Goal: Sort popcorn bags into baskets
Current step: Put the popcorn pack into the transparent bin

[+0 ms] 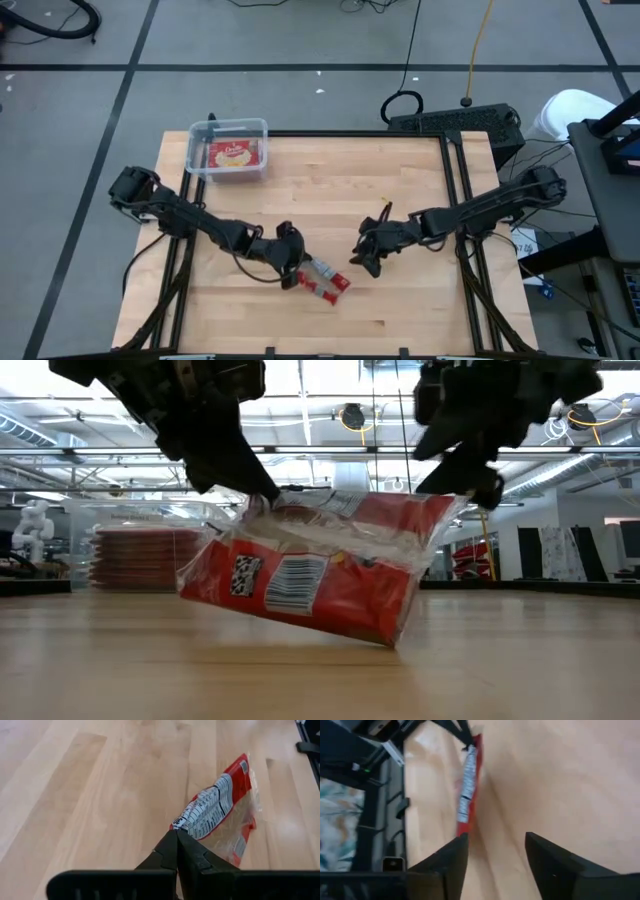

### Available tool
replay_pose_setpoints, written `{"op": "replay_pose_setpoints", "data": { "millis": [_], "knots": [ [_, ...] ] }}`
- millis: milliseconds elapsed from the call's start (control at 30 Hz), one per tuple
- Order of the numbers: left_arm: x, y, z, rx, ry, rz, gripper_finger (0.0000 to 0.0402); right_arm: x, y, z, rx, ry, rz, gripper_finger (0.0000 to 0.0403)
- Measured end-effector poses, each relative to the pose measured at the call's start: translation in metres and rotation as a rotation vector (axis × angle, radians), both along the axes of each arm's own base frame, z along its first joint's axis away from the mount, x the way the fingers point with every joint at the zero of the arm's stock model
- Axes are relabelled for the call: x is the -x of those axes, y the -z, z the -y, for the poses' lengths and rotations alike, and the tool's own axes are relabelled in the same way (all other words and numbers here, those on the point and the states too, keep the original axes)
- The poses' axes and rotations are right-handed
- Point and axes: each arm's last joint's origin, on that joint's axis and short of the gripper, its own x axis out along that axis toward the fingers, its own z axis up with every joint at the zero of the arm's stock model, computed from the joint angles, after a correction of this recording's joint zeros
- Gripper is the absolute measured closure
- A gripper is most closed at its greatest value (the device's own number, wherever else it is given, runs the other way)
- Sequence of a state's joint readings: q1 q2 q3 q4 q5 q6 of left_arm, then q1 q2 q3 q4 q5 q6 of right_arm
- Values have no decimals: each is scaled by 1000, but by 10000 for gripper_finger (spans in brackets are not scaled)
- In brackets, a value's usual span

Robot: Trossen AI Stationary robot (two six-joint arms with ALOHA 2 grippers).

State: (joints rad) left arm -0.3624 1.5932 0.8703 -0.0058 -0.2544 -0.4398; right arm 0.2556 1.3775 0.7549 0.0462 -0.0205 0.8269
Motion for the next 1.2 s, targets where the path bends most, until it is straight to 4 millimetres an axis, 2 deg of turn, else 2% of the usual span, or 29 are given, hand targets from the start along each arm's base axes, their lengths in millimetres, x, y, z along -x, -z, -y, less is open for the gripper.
{"op": "replay_pose_setpoints", "data": {
  "millis": [233,467,600,700,833,967,1000,1200],
  "knots": [
    [-3,-1,-7,-2,-10,2,401,-28,26,-9,-189,-16,43,165],
    [-3,-1,-10,3,-10,-1,401,-36,47,-12,-209,-34,4,166],
    [-5,-1,-13,35,-42,5,401,-37,56,-14,-195,-87,-20,190],
    [-5,-1,-14,56,-65,5,401,-37,58,-14,-182,-103,-19,225],
    [-6,-2,-14,74,-72,16,399,-37,56,-13,-164,-116,-3,296],
    [-7,-13,-13,117,-73,80,393,-38,54,-9,-166,-131,8,378],
    [-6,-16,-13,129,-77,96,387,-38,53,-8,-163,-135,12,388],
    [12,-47,-21,170,-188,151,327,-36,42,4,-129,-117,34,377]
  ]
}}
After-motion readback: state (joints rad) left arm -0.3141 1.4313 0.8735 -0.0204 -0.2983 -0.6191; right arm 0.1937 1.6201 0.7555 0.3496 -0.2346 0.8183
